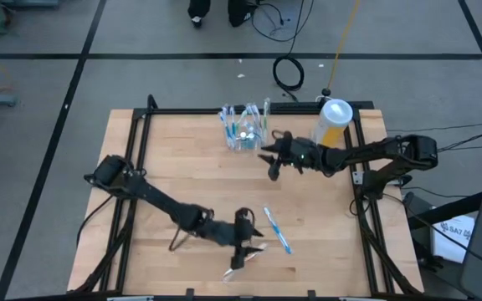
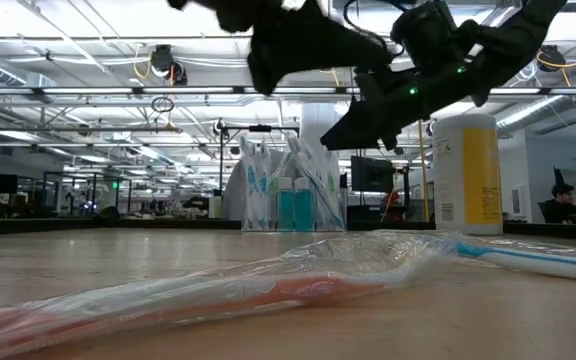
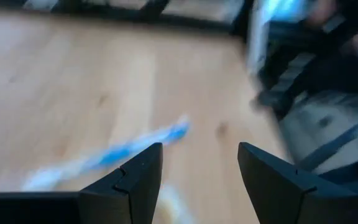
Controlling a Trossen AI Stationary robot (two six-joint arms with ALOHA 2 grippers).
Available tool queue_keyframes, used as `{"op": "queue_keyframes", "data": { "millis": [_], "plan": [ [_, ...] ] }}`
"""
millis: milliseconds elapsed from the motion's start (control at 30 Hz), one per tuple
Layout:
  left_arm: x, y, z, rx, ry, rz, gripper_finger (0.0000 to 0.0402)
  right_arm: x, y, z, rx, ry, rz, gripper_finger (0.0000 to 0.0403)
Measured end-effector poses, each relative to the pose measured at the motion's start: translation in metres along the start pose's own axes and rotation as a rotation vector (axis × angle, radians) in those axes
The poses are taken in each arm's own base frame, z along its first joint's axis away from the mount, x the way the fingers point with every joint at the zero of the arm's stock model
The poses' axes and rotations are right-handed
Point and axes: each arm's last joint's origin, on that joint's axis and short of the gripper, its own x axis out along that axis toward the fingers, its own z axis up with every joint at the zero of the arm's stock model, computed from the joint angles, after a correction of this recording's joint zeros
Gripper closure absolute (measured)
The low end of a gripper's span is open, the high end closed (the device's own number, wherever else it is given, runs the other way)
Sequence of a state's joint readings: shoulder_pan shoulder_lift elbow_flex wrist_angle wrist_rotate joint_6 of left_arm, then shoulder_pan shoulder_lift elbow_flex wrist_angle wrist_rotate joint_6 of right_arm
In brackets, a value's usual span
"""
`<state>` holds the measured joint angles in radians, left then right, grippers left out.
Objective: Pick & Place toothbrushing station
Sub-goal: Put the orange toothbrush into the transparent organizer
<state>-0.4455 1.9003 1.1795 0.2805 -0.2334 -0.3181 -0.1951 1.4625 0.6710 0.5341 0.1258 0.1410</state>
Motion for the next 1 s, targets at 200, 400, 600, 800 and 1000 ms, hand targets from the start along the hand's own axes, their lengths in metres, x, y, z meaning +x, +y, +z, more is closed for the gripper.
{"op": "queue_keyframes", "data": {
  "millis": [200, 400, 600, 800, 1000],
  "plan": [
    [0.001, -0.021, -0.012, -0.102, 0.164, 0.165, 0.0186, -0.008, 0.039, -0.011, -0.055, 0.040, 0.130, 0.0275],
    [0.026, -0.031, -0.045, -0.248, 0.193, 0.162, 0.0186, -0.019, 0.064, -0.029, -0.061, 0.116, 0.213, 0.0275],
    [0.038, -0.027, -0.075, -0.293, 0.265, 0.242, 0.0186, -0.030, 0.079, -0.047, -0.081, 0.165, 0.273, 0.0275],
    [0.043, -0.023, -0.081, -0.283, 0.259, 0.269, 0.0186, -0.036, 0.084, -0.055, -0.101, 0.175, 0.303, 0.0275],
    [0.044, -0.031, -0.082, -0.211, 0.243, 0.215, 0.0187, -0.036, 0.084, -0.055, -0.101, 0.168, 0.303, 0.0275]
  ]
}}
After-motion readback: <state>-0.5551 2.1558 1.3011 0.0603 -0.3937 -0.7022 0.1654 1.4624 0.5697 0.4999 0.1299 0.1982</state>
